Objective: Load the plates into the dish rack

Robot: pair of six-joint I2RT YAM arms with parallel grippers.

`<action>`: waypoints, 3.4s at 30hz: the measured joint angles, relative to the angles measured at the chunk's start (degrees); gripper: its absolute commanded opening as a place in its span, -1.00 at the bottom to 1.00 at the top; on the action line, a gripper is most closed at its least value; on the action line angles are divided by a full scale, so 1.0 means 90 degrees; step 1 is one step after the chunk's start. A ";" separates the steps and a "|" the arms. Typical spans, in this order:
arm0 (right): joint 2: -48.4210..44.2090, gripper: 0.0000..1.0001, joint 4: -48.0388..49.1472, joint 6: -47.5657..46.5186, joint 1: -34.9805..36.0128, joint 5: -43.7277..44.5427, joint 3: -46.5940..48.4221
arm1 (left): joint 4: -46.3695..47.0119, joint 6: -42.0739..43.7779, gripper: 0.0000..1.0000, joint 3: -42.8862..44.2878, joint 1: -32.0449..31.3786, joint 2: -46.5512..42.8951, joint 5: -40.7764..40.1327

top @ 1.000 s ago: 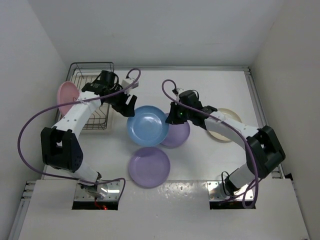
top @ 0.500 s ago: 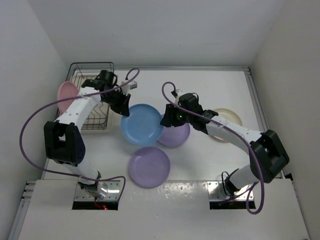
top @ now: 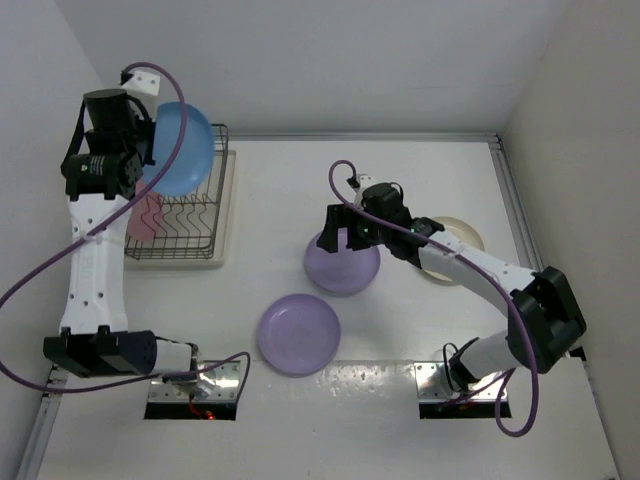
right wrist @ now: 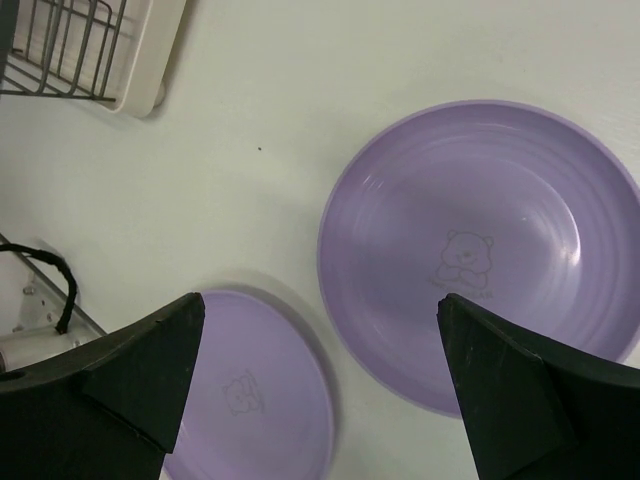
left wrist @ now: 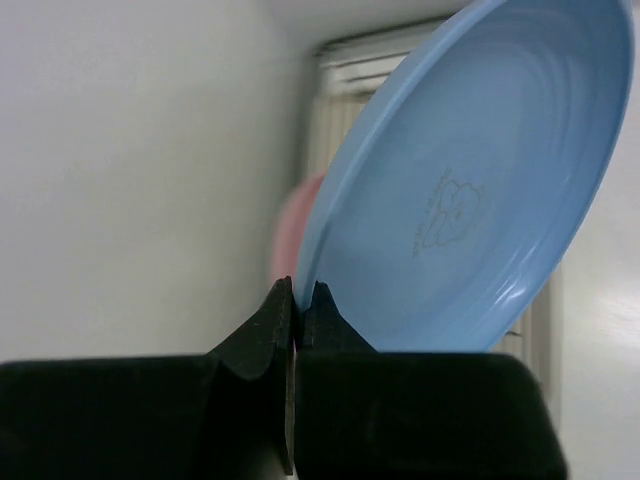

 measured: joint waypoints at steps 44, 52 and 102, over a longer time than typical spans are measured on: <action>-0.0138 1.00 -0.1224 -0.0342 -0.0027 0.0495 0.0539 | 0.4709 0.1489 -1.00 -0.4376 -0.0102 0.0044 -0.4486; -0.0170 1.00 -0.1396 -0.0299 -0.0192 0.0590 0.0539 | 0.4347 0.1005 -0.43 -0.4228 -0.0007 0.0695 -0.4325; -0.2419 1.00 -0.2424 0.0491 -0.2402 0.1307 -0.1241 | -0.0087 0.1297 -1.00 -0.4716 -0.4095 0.2492 0.3215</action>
